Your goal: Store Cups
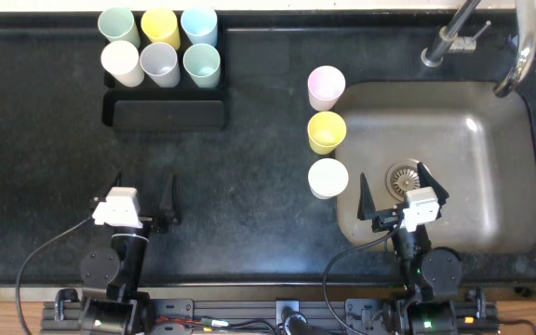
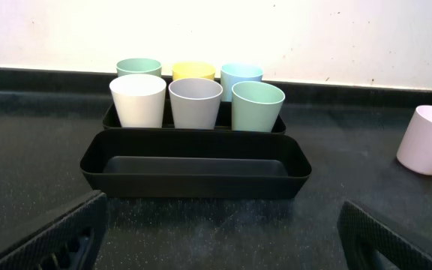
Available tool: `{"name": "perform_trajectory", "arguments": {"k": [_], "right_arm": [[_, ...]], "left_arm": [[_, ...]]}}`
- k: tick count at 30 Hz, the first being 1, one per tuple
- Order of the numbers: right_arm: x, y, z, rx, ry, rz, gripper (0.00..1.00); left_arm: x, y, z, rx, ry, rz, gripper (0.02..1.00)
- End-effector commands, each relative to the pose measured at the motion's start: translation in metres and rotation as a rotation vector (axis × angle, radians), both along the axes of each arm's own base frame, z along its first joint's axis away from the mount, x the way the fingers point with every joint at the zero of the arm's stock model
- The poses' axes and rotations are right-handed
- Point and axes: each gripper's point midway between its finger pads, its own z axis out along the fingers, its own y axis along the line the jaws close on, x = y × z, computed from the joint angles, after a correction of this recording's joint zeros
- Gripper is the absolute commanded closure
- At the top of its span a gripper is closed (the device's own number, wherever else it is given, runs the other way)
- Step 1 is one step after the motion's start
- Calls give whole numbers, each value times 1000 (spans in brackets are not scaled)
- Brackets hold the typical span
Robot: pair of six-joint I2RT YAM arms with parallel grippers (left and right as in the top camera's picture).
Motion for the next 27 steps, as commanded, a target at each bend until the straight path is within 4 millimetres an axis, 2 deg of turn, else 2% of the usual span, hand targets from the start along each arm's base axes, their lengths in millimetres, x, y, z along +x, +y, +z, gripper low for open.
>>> {"name": "perform_trajectory", "arguments": {"k": [1, 4, 7, 8, 12, 14, 16, 19, 23, 27], "right_arm": [[0, 1, -3, 6, -1, 6, 3], [0, 1, -3, 6, -1, 6, 3], [0, 1, -3, 6, -1, 6, 5], [0, 1, -3, 6, -1, 6, 5], [0, 1, -3, 6, -1, 6, 3], [0, 1, -3, 6, -1, 6, 3], [0, 1, -3, 6, -1, 6, 5], [0, 1, -3, 6, -1, 6, 5], [0, 1, -3, 6, -1, 6, 3], [0, 1, -3, 6, -1, 6, 3]], "left_arm": [[1, 6, -1, 27, 0, 27, 18], [2, 3, -3, 18, 23, 11, 18], [4, 1, 10, 11, 46, -6, 18], [6, 2, 19, 11, 50, -2, 18], [26, -2, 81, 14, 85, -11, 18], [42, -9, 112, 20, 149, -31, 18], [59, -17, 133, 29, 226, -51, 18], [87, -36, 159, 48, 338, -97, 18], [124, -83, 188, 48, 444, -167, 18], [147, -130, 186, 13, 563, -140, 18]]}}
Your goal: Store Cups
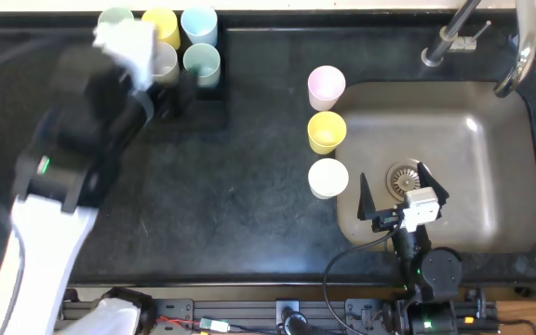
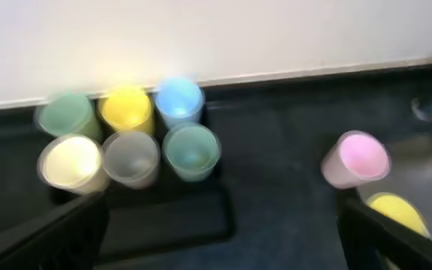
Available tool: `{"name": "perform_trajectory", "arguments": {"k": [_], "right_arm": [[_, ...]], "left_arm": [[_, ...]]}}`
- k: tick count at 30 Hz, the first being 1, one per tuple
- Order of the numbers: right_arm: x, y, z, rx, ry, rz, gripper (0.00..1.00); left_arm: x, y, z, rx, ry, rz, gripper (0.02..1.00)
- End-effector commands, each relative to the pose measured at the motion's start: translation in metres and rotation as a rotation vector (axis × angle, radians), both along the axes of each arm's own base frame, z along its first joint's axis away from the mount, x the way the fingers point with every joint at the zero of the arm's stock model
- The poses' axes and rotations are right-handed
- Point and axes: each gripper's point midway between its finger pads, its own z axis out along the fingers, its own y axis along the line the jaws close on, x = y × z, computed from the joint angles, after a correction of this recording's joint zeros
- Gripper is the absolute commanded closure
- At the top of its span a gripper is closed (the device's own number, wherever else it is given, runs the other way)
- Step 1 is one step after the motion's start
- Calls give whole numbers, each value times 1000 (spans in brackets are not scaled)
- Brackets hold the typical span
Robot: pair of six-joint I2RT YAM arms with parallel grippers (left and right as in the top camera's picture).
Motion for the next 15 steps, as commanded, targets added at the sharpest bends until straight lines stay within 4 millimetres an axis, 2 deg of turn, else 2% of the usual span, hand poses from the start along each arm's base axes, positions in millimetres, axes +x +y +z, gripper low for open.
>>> {"name": "perform_trajectory", "arguments": {"k": [1, 6, 9, 15], "right_arm": [[0, 1, -3, 6, 1, 6, 3], [0, 1, -3, 6, 1, 6, 5], [0, 1, -3, 6, 1, 6, 5], [0, 1, -3, 6, 1, 6, 3]], "left_arm": [[24, -48, 3, -40, 94, 64, 18], [33, -95, -35, -31, 295, 128, 18], [42, -120, -69, -16, 420, 169, 18], [62, -158, -111, 28, 494, 156, 18]]}}
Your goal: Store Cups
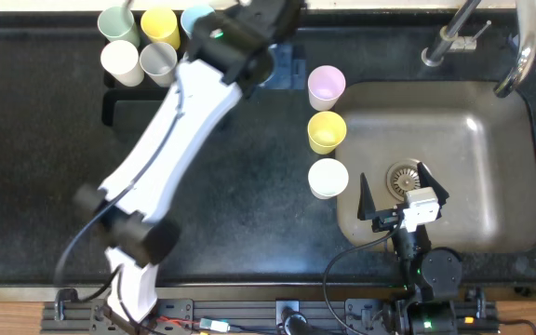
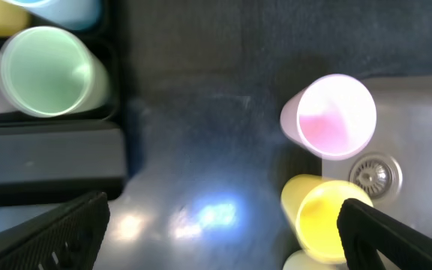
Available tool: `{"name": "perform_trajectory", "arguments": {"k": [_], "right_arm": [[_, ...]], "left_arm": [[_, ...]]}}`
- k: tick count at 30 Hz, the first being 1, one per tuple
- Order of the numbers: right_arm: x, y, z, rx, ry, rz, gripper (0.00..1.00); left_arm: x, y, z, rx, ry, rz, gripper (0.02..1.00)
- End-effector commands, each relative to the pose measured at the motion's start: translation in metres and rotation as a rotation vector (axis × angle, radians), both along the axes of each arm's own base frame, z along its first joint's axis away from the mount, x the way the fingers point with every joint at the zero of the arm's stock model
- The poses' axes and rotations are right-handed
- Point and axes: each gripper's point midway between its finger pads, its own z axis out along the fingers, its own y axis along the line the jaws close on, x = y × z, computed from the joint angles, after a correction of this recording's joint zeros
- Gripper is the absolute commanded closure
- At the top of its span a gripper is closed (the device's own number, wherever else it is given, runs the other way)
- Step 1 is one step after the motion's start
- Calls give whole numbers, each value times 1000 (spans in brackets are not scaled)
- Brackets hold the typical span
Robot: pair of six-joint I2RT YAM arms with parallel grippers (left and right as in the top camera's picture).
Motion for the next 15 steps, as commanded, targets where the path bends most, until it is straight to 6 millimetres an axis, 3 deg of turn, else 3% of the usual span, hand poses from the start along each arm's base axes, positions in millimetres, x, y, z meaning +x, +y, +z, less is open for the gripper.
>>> {"name": "perform_trajectory", "arguments": {"k": [1, 10, 15], "right_arm": [[0, 1, -3, 6, 0, 7, 5], [0, 1, -3, 6, 0, 7, 3], [0, 1, -3, 6, 0, 7, 3]], "left_arm": [[21, -29, -20, -21, 2, 41, 18], [46, -66, -84, -47, 54, 33, 18], [54, -72, -104, -52, 58, 45, 18]]}}
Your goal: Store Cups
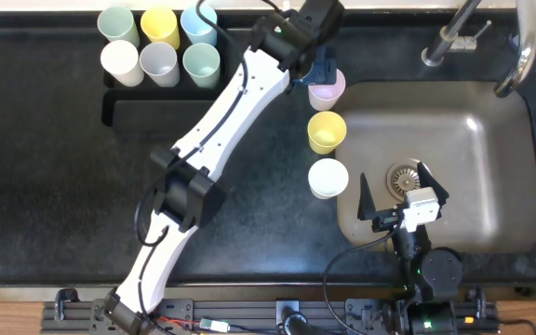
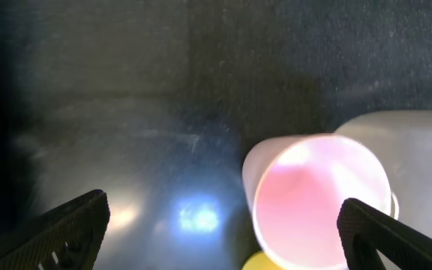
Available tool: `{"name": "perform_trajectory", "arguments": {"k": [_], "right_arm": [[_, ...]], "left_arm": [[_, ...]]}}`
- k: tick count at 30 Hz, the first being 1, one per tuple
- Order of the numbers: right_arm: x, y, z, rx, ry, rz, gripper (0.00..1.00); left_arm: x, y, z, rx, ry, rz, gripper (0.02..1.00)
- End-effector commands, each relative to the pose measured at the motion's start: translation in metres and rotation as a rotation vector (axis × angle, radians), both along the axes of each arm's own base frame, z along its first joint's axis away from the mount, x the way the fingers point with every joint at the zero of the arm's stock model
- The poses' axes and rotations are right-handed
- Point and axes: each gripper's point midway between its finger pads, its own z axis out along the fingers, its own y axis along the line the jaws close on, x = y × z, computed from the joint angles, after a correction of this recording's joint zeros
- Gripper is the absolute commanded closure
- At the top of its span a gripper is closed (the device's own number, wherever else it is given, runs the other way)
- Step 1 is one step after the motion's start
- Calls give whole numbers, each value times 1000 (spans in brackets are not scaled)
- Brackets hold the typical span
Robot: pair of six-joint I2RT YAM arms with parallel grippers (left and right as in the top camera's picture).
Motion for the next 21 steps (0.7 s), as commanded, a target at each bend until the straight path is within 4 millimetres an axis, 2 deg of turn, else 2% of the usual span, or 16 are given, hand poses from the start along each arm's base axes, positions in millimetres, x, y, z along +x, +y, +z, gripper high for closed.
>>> {"name": "perform_trajectory", "arguments": {"k": [1, 5, 10, 11, 15, 18, 21], "right_arm": [[0, 1, -3, 7, 1, 6, 3], [0, 1, -3, 7, 1, 6, 3], [0, 1, -3, 7, 1, 6, 3], [0, 1, -3, 6, 1, 6, 3], [0, 1, -3, 7, 1, 6, 1], [0, 1, -3, 6, 1, 6, 3], [0, 1, -3, 6, 1, 6, 3]], "left_arm": [[5, -9, -15, -19, 11, 25, 18], [7, -10, -31, -10, 29, 25, 29], [10, -16, -41, -23, 36, 18, 130], [9, -19, -45, -35, 46, 11, 207], [9, -20, -46, -35, 48, 11, 345], [8, -20, -46, -39, 53, 7, 538], [6, -21, -47, -40, 61, 1, 660]]}}
